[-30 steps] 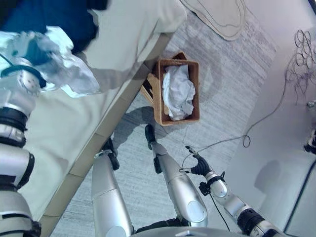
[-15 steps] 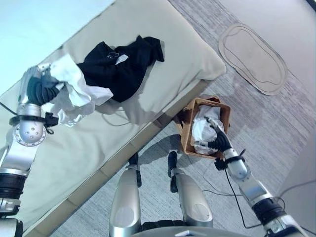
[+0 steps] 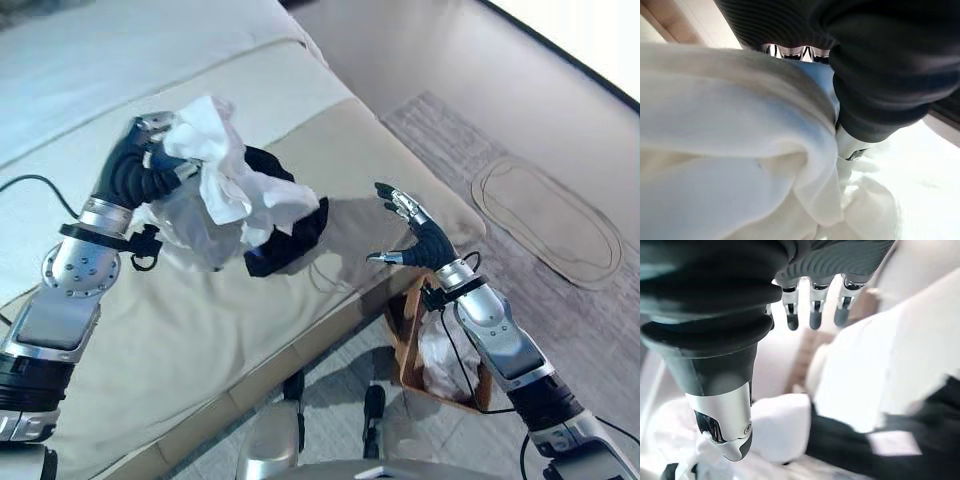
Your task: Pick up clothes into the bucket
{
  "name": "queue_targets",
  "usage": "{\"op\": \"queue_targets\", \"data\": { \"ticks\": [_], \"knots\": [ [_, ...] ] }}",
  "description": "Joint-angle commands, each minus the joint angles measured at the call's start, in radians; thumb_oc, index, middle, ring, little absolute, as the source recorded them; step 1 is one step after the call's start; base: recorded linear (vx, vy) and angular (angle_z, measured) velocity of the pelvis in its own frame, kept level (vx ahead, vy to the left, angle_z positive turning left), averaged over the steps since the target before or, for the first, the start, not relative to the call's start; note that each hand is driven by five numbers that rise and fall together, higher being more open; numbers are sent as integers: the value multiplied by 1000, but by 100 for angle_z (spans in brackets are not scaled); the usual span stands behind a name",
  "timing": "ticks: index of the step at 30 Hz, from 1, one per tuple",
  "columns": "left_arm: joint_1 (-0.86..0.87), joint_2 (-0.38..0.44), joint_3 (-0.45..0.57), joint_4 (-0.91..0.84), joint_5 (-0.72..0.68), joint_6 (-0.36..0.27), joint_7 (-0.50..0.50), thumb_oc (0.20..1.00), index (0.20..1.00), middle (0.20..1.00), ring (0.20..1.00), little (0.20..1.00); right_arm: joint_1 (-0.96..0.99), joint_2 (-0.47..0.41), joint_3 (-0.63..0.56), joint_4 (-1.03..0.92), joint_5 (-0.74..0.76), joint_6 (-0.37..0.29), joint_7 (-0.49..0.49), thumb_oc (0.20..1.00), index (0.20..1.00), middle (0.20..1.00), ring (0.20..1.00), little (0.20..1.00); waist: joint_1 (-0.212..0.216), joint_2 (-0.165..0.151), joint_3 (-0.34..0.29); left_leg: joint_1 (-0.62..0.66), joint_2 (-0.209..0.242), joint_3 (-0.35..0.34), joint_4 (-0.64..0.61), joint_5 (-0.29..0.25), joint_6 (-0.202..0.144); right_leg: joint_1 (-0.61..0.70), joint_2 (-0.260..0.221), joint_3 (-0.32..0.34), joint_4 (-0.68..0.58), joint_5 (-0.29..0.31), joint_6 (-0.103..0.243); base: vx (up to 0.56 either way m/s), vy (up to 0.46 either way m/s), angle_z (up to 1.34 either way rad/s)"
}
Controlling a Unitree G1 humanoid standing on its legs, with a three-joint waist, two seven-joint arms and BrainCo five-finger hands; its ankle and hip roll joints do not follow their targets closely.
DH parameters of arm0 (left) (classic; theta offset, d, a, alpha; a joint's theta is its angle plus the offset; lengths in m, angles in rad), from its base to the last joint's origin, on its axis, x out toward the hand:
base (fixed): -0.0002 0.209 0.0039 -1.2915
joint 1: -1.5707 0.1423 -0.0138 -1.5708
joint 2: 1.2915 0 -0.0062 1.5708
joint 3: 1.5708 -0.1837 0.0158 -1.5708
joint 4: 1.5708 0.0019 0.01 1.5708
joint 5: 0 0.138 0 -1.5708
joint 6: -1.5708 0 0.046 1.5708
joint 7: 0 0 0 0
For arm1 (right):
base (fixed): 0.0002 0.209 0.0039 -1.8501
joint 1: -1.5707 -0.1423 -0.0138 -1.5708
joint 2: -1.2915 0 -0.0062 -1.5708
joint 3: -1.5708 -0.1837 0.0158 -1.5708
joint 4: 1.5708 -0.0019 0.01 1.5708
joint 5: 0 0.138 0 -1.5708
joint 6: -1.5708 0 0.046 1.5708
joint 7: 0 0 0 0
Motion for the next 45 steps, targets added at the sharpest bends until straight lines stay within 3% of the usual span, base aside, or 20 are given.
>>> {"op": "queue_targets", "data": {
  "ticks": [1, 10, 21, 29, 37, 45],
  "knots": [
    [-30, -27, 3, -56, -118, -69, -42, 200, 200, 200, 200, 200, -19, -30, 45, -101, 68, -27, 43, 1000, 1000, 1000, 1000, 1000, -27, 3, -114, 78, -14, 4, -5, -75, 20, -60, 32, 18, 27, 28, -1, 77, -8, 3],
    [-71, -32, -123, -109, -285, -30, -151, 200, 200, 200, 200, 200, -119, 11, 167, -153, 171, 1, 121, 1000, 1000, 1000, 1000, 1000, -26, -2, -176, 142, 5, 18, -43, -72, 10, 13, 41, 19, -23, 25, -3, 46, -12, -1],
    [-152, -85, -224, -96, -277, -20, -149, 200, 200, 200, 200, 200, -159, 56, 258, -138, 208, 29, 160, 1000, 1000, 1000, 1000, 1000, -28, -9, -190, 167, 15, 20, -65, -58, 2, 46, 45, 12, -42, 27, -7, 0, 0, 0],
    [-160, -90, -281, -157, -534, 45, -261, 200, 200, 200, 200, 200, -125, 27, 268, -118, 202, 40, 179, 1000, 1000, 1000, 1000, 1000, -41, -6, -193, 186, 23, 21, -77, -54, -4, 65, 48, 8, -54, 25, -6, 9, -2, 0],
    [-129, -124, -232, -130, -671, 69, -271, 200, 200, 200, 200, 200, -68, 13, 254, -77, 160, 37, 176, 1000, 1000, 1000, 1000, 1000, -42, -3, -192, 200, 27, 13, -86, -56, -9, 85, 50, -3, -63, 16, -7, 2, -2, 2],
    [-143, -96, -106, -76, -748, 31, -233, 200, 200, 200, 200, 200, 37, 15, 216, 6, 73, 23, 168, 1000, 1000, 1000, 1000, 1000, -40, 6, -195, 196, 25, 5, -84, -56, -10, 88, 49, -14, -66, 16, -7, -2, -2, 1]
  ]
}}
